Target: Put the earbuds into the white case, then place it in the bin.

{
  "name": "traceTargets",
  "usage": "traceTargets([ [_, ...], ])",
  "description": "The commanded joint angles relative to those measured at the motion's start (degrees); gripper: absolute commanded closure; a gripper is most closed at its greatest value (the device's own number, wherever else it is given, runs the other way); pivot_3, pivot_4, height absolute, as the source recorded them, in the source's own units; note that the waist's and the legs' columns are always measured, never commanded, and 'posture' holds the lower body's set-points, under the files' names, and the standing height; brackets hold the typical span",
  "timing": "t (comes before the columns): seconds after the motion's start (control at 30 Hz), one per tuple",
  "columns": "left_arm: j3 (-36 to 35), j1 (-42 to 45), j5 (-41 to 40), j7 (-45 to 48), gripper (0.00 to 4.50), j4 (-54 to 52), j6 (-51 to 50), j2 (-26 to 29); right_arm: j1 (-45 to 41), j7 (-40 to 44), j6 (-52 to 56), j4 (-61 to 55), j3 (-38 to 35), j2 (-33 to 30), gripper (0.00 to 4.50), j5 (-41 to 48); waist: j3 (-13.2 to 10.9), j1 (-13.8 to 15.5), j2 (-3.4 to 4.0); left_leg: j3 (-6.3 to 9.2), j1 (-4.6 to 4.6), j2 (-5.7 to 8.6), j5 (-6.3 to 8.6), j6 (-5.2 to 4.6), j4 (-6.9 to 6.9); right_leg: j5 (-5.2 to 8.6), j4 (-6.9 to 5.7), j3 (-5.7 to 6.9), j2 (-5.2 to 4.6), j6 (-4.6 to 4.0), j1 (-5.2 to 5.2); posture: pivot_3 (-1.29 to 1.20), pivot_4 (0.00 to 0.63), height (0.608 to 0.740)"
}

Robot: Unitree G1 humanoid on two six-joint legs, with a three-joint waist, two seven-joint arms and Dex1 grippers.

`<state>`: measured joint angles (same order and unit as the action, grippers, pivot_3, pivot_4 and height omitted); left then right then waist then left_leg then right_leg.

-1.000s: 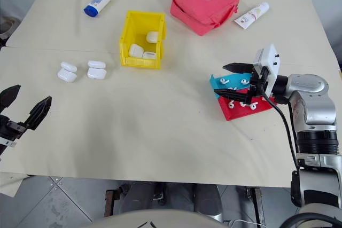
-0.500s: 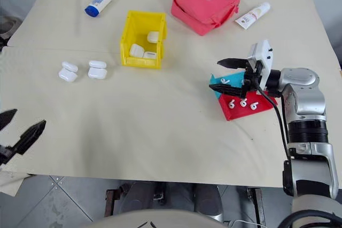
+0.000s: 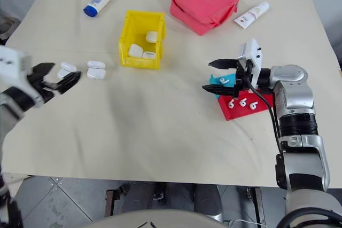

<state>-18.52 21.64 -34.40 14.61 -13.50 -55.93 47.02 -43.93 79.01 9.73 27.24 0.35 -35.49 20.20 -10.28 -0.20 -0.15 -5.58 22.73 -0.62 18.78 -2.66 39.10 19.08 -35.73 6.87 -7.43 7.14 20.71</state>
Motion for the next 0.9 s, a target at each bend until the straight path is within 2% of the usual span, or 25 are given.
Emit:
traceTargets([
  [0.03, 4.0, 6.7, 2.2, -2.4, 0.01, 2.9, -7.1, -0.3, -0.6, 0.9, -0.6, -1.0, -0.8, -1.0, 0.0, 0.2, 0.0, 0.0, -0.01, 0.03, 0.0, 0.01, 0.0, 0.0, -0.01, 0.0, -0.05, 0.0, 0.01, 0.0, 0.03, 0.0, 0.15, 0.74],
  [0.23, 10.6, 20.2, 7.5, -6.9, 0.01, 13.4, -17.5, -4.2, 0.2, 1.1, -0.3, -1.9, -1.2, -1.8, 0.0, 0.0, 0.0, 0.0, -0.01, 0.04, 0.09, 0.01, -0.02, 0.04, 0.0, 0.0, -0.1, 0.05, 0.05, 0.0, 0.14, 0.0, 0.15, 0.74],
  [0.43, 12.6, 26.2, 11.2, -7.4, 0.01, 19.5, -21.4, -7.5, 1.5, 0.8, 0.2, -3.5, -1.6, -2.2, 0.0, 0.2, 0.0, 0.0, -0.02, 0.04, 0.21, 0.02, -0.03, 0.04, 0.03, 0.0, -0.17, 0.03, 0.05, 0.01, 0.28, 0.0, 0.15, 0.74],
  [0.9, 16.2, 34.5, 18.4, -3.1, 0.01, 37.1, -17.5, -10.0, 3.4, 0.5, 0.8, -5.6, -2.1, -3.4, 0.0, 0.4, 0.0, 0.0, -0.02, -0.04, 0.41, 0.05, -0.06, 0.05, 0.08, 0.0, -0.27, 0.05, 0.02, 0.01, 0.53, 0.0, 0.15, 0.74],
])
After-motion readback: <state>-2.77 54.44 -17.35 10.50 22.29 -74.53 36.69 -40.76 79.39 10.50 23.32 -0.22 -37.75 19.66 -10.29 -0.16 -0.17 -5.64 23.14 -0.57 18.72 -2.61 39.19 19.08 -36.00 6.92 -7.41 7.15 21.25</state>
